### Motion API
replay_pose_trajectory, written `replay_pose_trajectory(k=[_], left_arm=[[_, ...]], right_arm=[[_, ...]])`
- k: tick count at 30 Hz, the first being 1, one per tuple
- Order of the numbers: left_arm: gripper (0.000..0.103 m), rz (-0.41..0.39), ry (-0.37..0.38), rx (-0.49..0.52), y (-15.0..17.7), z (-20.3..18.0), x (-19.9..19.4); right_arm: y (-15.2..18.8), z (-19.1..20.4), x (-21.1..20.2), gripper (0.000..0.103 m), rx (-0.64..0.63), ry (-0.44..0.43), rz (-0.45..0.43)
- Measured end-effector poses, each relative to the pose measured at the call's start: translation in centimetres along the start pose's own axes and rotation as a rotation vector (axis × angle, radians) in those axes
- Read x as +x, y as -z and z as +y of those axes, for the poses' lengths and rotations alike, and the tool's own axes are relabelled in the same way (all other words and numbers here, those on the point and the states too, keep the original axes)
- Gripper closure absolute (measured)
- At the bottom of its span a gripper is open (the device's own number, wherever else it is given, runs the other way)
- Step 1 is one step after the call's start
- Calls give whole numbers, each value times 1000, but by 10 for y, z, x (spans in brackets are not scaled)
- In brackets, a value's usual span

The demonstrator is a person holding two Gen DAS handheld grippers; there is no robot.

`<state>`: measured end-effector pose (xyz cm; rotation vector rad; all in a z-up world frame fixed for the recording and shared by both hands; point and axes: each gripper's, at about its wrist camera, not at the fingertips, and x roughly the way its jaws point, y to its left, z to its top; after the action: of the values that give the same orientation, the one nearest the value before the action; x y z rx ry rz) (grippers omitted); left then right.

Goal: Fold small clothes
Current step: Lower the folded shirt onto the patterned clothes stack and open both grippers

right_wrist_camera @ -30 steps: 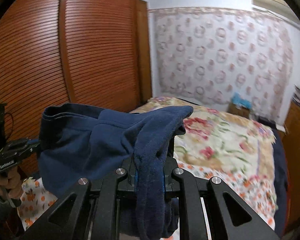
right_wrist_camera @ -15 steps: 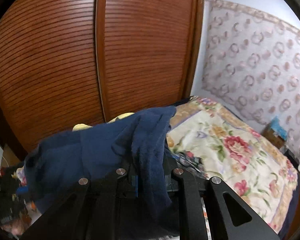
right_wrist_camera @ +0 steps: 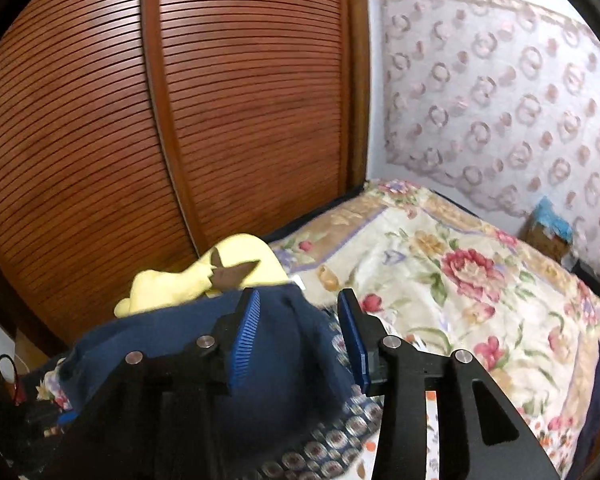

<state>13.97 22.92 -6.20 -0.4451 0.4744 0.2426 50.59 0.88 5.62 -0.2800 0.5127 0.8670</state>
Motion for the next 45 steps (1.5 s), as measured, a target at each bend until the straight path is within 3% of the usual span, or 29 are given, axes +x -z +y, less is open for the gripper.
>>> replay_pose_trajectory(k=[8,12,17,21,22,24,25,27,29,33,36,37,39,41,43,45], left_arm=[[94,-6,-11,-6,-2,2,-2],[94,-7,-17,4,-2,0,-3],[94,-9,-18,-1,-2,0,-2],[94,-8,-22,1,-2,0,-2],[94,-7,-24,3,-2,0,-2],[94,-4,-25,2,-2,1,-2],[94,-2,-26,3,-2,2,-2],[94,1,-26,1,-2,2,-2],[94,3,-27,-2,-1,3,-2],[94,6,-29,22,-4,-1,-6],[83,-5,-26,9,-10,2,-12],[73,-19,-23,3,-12,4,-15],[58,-64,-15,10,-19,5,-25],[51,-96,-20,45,-27,1,-29],[48,-95,-33,77,-35,-2,-26],[48,-90,-63,99,-40,-3,-23]], right_arm=[[35,-24,26,61,87,-46,96],[37,-30,25,61,71,-66,121],[46,-22,13,61,8,-23,164],[42,-8,27,61,-30,18,185],[39,-6,31,63,-33,18,179],[31,-1,34,86,-45,10,141],[25,1,33,102,-63,39,100],[14,-4,31,103,-23,132,22],[2,-16,27,103,69,243,-43],[-7,-16,31,103,94,213,-35],[-6,-6,29,103,79,143,-56],[-6,-1,27,103,74,132,-64],[-4,8,20,97,65,106,-84],[-2,18,18,77,49,43,-98],[2,21,23,66,49,-6,-73],[5,23,33,66,45,-13,-37]])
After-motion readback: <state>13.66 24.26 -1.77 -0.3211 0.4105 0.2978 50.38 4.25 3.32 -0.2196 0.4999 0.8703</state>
